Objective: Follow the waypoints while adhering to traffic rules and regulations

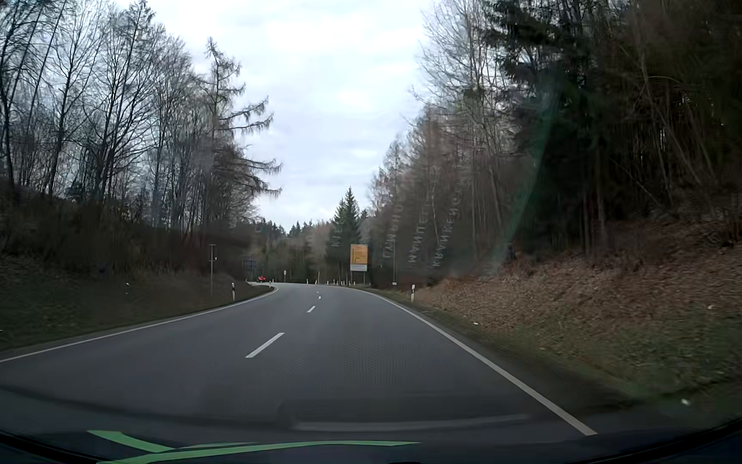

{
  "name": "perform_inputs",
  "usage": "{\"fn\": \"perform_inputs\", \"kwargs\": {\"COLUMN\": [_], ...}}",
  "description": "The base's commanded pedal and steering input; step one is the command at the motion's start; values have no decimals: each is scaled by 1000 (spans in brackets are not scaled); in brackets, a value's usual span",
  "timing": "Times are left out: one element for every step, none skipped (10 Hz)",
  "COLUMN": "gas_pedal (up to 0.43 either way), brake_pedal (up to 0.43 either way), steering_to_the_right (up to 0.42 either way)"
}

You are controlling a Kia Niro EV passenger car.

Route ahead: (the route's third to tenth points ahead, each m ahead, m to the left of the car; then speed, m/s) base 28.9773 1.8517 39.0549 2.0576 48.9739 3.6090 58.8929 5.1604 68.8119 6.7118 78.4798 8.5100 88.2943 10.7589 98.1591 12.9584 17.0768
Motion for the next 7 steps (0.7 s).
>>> {"fn": "perform_inputs", "kwargs": {"gas_pedal": [79, 98, 118, 118, 130, 130, 130], "brake_pedal": [0, 0, 0, 0, 0, 0, 0], "steering_to_the_right": [-8, -9, -11, -11, -11, -12, -11]}}
